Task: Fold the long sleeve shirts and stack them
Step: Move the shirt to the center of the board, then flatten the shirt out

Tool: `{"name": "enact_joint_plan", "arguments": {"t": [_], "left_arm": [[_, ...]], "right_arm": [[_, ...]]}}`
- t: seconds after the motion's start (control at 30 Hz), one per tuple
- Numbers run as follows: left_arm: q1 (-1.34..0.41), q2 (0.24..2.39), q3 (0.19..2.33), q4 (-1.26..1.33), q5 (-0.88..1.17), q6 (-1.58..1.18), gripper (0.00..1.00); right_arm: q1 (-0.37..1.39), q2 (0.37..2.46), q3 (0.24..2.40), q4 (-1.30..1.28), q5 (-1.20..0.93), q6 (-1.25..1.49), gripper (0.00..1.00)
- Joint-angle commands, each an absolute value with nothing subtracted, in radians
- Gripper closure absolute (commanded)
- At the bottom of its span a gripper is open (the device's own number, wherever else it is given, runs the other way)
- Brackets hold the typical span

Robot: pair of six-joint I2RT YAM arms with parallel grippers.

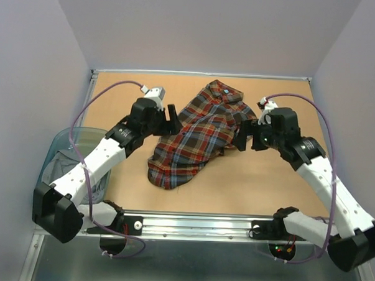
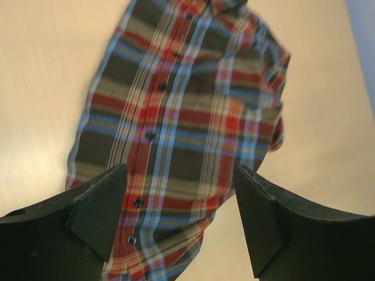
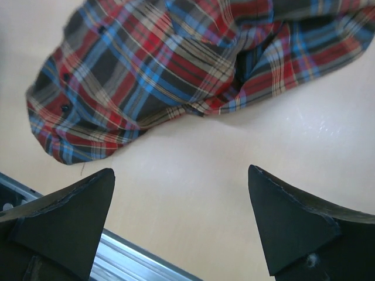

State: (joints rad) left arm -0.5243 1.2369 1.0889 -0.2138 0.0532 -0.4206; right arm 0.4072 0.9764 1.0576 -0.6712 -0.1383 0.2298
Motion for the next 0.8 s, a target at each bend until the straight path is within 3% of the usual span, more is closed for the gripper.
{"name": "enact_joint_plan", "arguments": {"t": [0.0,0.33,0.47,0.7,0.77], "left_arm": [[-0.531,1.128,0.924,-0.183,0.107,-0.457,0.16],[-0.592,0.974,0.66,-0.12,0.149,-0.411,0.16],[-0.627,0.976,0.603,-0.071,0.166,-0.416,0.16],[-0.745,1.072,0.626,-0.055,0.166,-0.416,0.16],[-0.79,1.124,0.656,-0.052,0.166,-0.416,0.16]], "right_arm": [[0.413,1.096,1.04,-0.629,-0.145,0.317,0.0],[0.359,1.336,1.08,-0.508,0.158,0.465,0.06],[0.197,1.439,1.098,-0.427,0.094,0.512,0.08],[0.054,1.633,1.15,-0.284,0.028,0.522,0.08],[0.026,1.698,1.172,-0.256,0.008,0.52,0.12]]}}
